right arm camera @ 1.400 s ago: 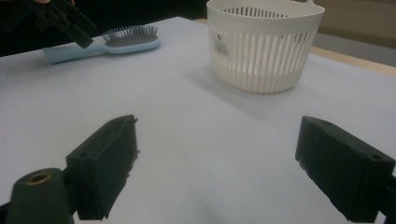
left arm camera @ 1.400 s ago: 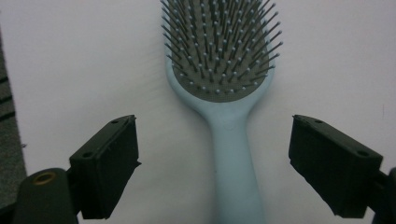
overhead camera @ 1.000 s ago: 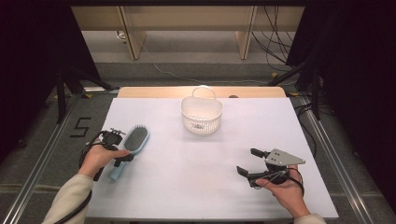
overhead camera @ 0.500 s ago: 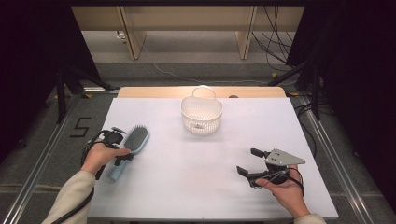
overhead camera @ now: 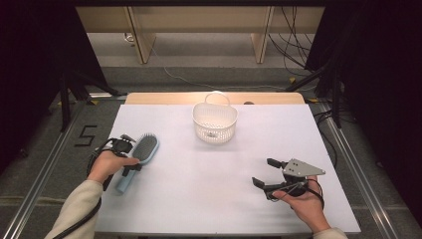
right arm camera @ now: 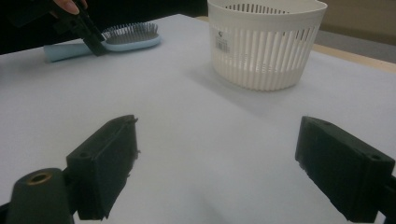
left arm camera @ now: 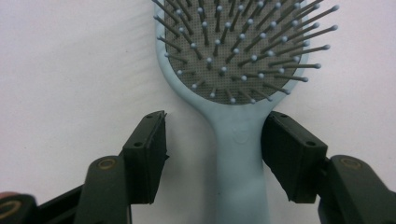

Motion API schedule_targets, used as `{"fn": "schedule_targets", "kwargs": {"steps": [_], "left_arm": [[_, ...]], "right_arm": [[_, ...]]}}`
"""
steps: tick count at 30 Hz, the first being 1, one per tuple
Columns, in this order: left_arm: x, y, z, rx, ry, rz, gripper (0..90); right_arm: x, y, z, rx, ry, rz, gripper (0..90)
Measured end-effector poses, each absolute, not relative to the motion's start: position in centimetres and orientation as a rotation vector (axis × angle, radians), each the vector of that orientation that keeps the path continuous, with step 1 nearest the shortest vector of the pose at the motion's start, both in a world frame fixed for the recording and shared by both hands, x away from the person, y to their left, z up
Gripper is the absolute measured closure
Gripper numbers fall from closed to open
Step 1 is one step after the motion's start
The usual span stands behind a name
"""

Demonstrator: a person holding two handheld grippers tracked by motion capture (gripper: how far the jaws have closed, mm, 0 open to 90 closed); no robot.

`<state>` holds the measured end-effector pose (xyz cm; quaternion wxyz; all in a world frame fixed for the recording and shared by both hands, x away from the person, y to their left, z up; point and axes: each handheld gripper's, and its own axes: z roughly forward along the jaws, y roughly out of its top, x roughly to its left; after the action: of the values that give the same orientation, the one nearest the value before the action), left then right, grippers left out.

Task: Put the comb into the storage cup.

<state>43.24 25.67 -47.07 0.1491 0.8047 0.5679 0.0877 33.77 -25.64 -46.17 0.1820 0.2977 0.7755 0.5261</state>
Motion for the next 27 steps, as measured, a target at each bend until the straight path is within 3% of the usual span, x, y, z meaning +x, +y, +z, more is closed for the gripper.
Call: {"fn": "schedule_targets", "kwargs": {"steps": [27], "left_arm": [[44.0,24.5,-46.6,2.370,1.684,0.191,58.5]], "right_arm": [[33.8,-25.6,-46.2,0.841,2.197,1.480,14.0]]}}
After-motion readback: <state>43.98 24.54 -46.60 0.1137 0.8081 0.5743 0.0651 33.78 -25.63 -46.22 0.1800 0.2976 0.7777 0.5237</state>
